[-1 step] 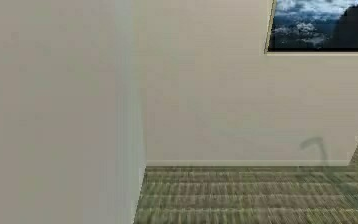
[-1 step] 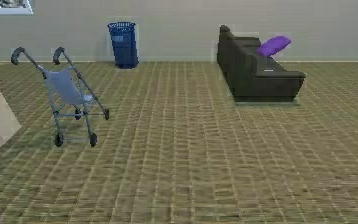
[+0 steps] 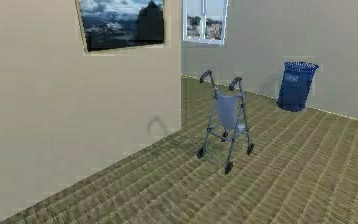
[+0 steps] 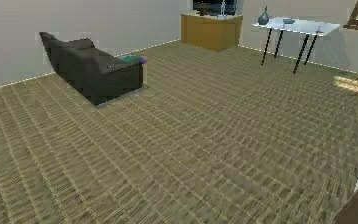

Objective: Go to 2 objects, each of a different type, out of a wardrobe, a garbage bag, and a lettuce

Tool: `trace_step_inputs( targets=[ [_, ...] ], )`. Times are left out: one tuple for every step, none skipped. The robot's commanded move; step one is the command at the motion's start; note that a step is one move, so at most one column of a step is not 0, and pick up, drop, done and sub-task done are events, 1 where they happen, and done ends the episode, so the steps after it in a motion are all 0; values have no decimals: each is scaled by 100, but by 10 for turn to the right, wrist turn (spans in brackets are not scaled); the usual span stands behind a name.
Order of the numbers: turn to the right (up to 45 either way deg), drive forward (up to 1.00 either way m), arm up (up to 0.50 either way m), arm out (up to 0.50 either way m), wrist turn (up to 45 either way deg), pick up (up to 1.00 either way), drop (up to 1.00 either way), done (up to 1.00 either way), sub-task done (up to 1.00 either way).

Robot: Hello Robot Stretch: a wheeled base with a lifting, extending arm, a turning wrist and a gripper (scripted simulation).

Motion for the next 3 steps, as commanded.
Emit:
trace_step_inputs(
  targets=[
    [420, 0, 0, 0, 0, 0, 0, 0, 0],
    [30, 0, 0, 0, 0, 0, 0, 0, 0],
    [0, 30, 0, 0, 0, 0, 0, 0, 0]
  ],
)
